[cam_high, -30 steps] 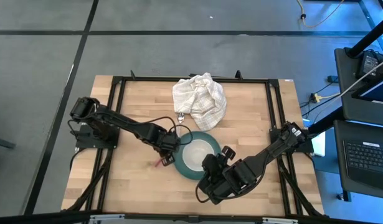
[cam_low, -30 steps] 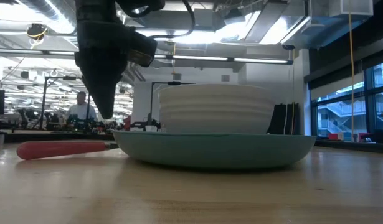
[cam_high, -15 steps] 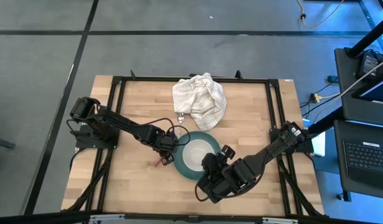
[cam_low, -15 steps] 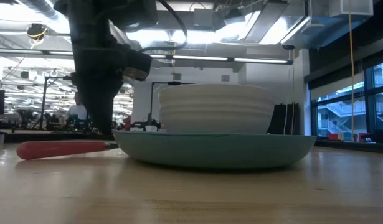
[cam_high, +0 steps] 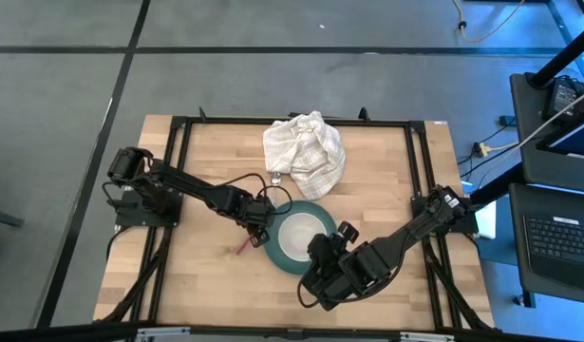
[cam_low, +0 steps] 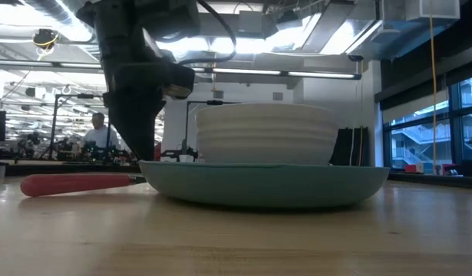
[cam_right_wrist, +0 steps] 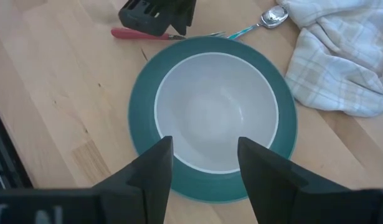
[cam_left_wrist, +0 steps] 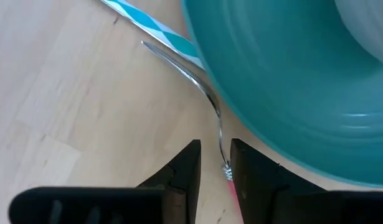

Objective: Set table place
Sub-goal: Move the pink fork to the left of the green plate on the table

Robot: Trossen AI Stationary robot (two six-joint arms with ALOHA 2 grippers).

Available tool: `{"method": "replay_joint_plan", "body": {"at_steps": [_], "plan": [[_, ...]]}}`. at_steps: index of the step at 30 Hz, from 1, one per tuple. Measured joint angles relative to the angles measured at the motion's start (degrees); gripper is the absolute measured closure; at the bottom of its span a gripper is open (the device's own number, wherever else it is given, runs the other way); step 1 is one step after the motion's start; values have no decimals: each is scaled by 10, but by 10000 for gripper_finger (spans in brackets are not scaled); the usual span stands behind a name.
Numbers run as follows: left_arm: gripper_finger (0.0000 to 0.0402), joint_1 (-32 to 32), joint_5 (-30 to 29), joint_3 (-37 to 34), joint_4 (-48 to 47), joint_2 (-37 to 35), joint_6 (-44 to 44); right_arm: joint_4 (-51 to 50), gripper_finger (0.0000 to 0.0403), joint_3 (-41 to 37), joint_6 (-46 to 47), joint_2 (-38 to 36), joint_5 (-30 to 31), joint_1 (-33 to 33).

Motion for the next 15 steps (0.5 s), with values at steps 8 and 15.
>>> {"method": "replay_joint_plan", "body": {"at_steps": [8, 15], "plan": [[322, -2, 0, 0, -3, 8, 0, 0, 221, 0, 0, 0, 0, 0], [322, -2, 0, 0, 1, 17, 0, -1, 221, 0, -1, 0, 0, -2]]}}
